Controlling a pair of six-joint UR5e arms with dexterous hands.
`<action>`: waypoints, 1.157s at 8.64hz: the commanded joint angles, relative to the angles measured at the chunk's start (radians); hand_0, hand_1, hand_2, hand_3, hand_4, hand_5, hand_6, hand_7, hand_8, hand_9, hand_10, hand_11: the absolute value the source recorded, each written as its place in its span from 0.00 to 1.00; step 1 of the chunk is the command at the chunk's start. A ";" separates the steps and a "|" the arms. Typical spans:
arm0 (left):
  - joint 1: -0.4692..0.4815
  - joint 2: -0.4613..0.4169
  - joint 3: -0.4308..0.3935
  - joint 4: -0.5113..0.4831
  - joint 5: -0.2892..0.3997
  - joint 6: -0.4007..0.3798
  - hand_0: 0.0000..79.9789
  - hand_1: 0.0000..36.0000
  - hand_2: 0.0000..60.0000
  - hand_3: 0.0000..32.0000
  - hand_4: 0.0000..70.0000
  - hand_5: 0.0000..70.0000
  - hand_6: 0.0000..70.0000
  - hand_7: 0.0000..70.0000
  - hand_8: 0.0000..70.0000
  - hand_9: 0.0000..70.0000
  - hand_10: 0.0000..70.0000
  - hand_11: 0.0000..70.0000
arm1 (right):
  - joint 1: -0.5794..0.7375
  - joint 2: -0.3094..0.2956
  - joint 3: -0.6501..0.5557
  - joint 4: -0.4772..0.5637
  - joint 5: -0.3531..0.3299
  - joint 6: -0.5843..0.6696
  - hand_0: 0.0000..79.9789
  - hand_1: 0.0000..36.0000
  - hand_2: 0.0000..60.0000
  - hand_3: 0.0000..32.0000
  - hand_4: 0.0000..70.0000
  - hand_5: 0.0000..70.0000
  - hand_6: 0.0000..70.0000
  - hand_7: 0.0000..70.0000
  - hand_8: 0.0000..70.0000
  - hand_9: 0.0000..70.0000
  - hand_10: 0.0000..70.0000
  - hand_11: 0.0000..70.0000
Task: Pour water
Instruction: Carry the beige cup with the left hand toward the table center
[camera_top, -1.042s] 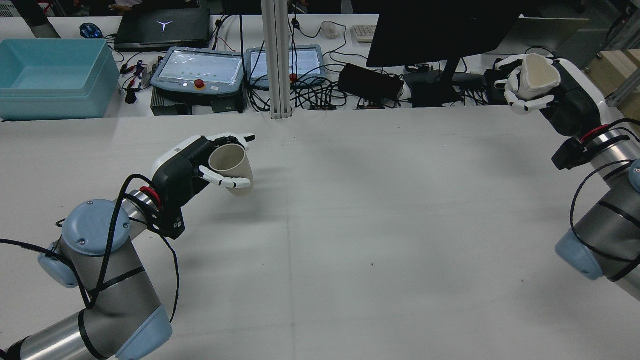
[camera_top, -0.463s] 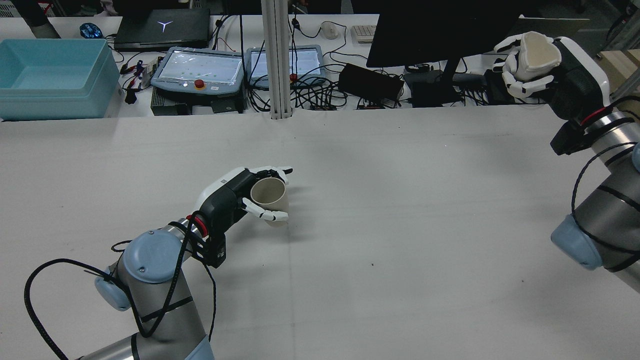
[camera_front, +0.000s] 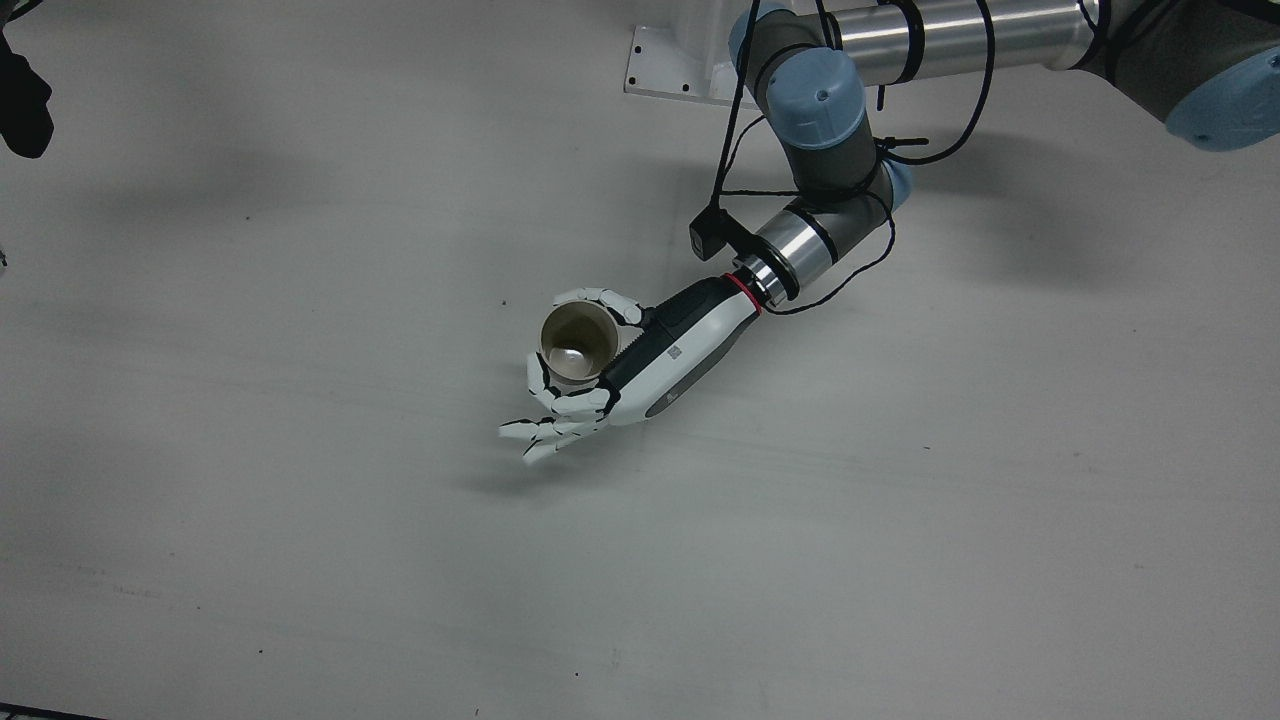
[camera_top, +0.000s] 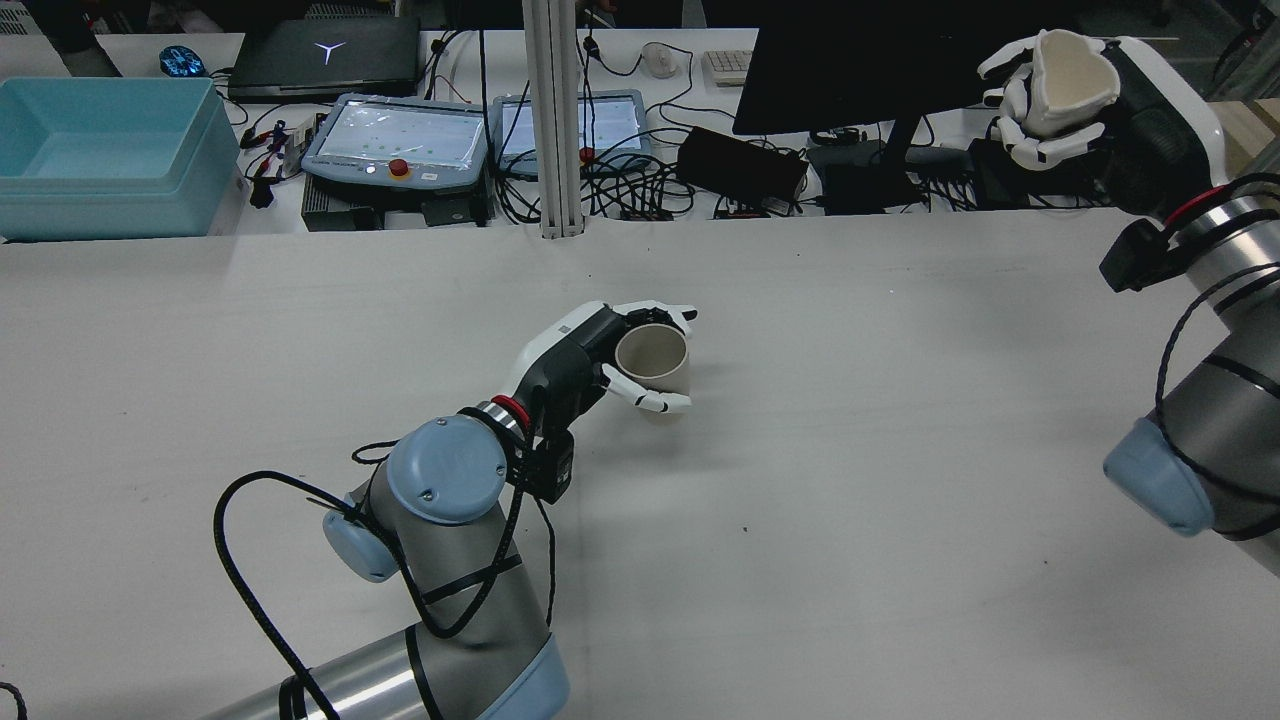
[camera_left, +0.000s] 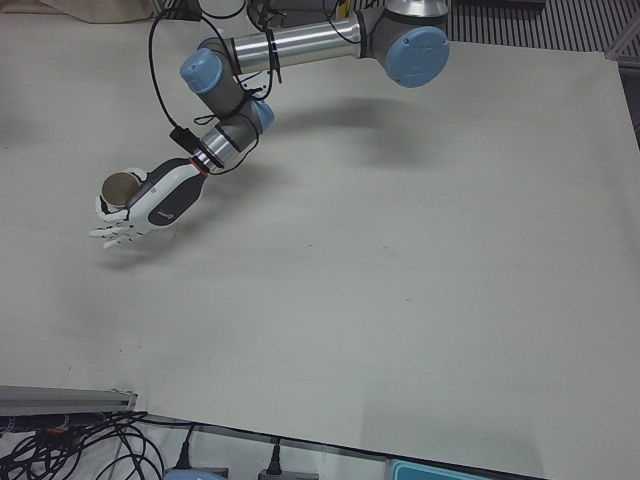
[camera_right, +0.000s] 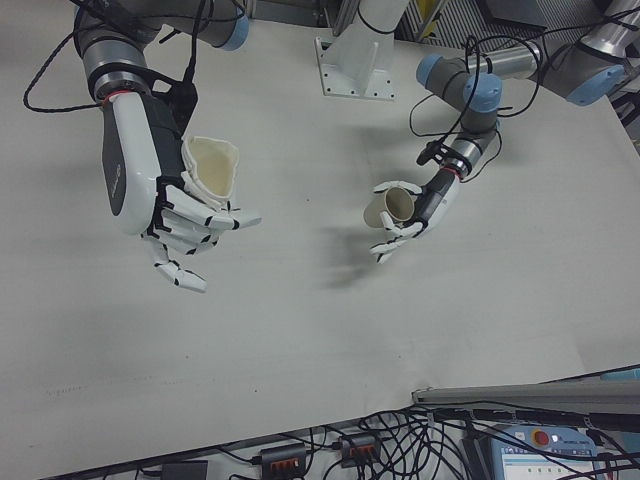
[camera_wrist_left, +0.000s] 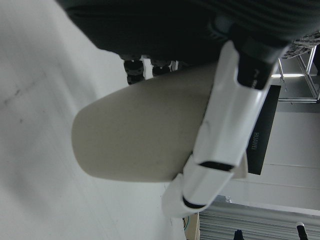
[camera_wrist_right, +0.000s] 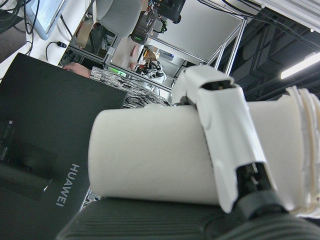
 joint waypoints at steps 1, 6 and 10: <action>0.015 -0.213 0.141 0.011 0.001 0.030 1.00 1.00 1.00 0.00 0.64 1.00 0.31 0.24 0.17 0.09 0.10 0.21 | 0.004 0.038 0.050 -0.029 0.000 -0.094 1.00 1.00 0.87 0.00 0.68 0.42 1.00 1.00 0.85 1.00 0.23 0.39; 0.087 -0.271 0.167 0.002 -0.040 0.072 1.00 1.00 1.00 0.00 0.66 1.00 0.34 0.27 0.18 0.10 0.11 0.21 | 0.003 0.078 0.186 -0.129 -0.002 -0.366 1.00 1.00 0.98 0.00 0.72 0.42 1.00 1.00 0.80 1.00 0.19 0.34; 0.080 -0.295 0.199 -0.015 -0.039 0.078 1.00 1.00 1.00 0.00 0.66 1.00 0.36 0.28 0.19 0.11 0.11 0.22 | -0.068 0.076 0.323 -0.236 -0.026 -0.635 1.00 1.00 1.00 0.00 0.65 0.41 1.00 1.00 0.76 1.00 0.12 0.24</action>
